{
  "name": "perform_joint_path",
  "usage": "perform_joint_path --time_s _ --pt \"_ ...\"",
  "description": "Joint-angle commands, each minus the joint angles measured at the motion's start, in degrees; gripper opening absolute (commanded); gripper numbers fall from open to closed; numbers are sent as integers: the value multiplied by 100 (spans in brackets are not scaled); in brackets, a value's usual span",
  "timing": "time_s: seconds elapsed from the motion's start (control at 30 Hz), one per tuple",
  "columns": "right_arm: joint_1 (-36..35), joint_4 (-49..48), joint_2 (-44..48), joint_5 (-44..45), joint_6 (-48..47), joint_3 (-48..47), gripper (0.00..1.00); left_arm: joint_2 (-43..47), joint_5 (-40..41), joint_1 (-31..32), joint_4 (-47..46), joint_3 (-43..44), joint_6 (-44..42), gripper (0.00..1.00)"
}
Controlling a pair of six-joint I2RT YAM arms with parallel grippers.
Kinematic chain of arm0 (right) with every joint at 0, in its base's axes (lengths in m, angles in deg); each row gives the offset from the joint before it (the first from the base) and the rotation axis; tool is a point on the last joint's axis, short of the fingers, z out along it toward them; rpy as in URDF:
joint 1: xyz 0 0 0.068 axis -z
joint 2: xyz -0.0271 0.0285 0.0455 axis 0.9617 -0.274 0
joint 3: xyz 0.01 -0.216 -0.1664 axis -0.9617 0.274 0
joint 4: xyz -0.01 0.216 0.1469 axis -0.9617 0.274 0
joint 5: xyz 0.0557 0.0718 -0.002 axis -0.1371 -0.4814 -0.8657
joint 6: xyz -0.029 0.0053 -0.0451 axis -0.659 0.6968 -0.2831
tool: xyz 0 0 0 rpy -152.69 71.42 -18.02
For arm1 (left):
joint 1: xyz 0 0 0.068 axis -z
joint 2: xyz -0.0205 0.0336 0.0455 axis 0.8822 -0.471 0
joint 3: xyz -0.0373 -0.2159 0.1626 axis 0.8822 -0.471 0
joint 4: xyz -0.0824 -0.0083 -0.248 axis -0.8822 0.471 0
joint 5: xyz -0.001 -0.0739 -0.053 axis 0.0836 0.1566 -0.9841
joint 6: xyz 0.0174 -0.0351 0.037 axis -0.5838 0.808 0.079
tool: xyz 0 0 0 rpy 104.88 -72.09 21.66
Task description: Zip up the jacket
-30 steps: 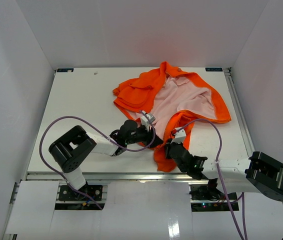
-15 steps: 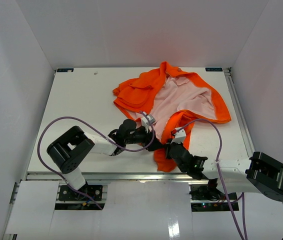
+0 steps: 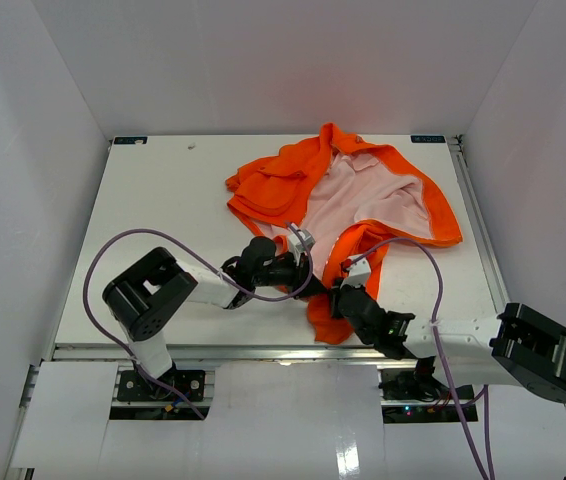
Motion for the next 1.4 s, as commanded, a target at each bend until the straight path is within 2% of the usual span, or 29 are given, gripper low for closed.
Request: perform_joint_path --time_s 0.0,0.1,0.4,0.63,0.87,1.1,1.37 --pt "13 -310 304 -269 -305 -13 25 -47 -434 -17 -293 162 126 3" --pt "13 -443 793 -596 -440 194 40 21 -525 -21 -413 152 249 0" --pt "21 -900 2408 -1219 -654 931 50 300 -1204 -159 -1115 -32 958 0" --pt "13 -944 3030 -1340 -681 1208 56 221 -1661 -297 -1520 -19 1282 0" --pt "20 -1003 3041 -1367 -694 1253 55 71 -1941 -402 -1888 -22 1533 0" --pt "13 -1123 2912 -1469 -631 1305 41 -254 -2328 -504 -2893 -22 2224 0" --pt "13 -1383 2829 -1631 -619 1336 33 -444 -2464 -530 -3194 32 2466 0"
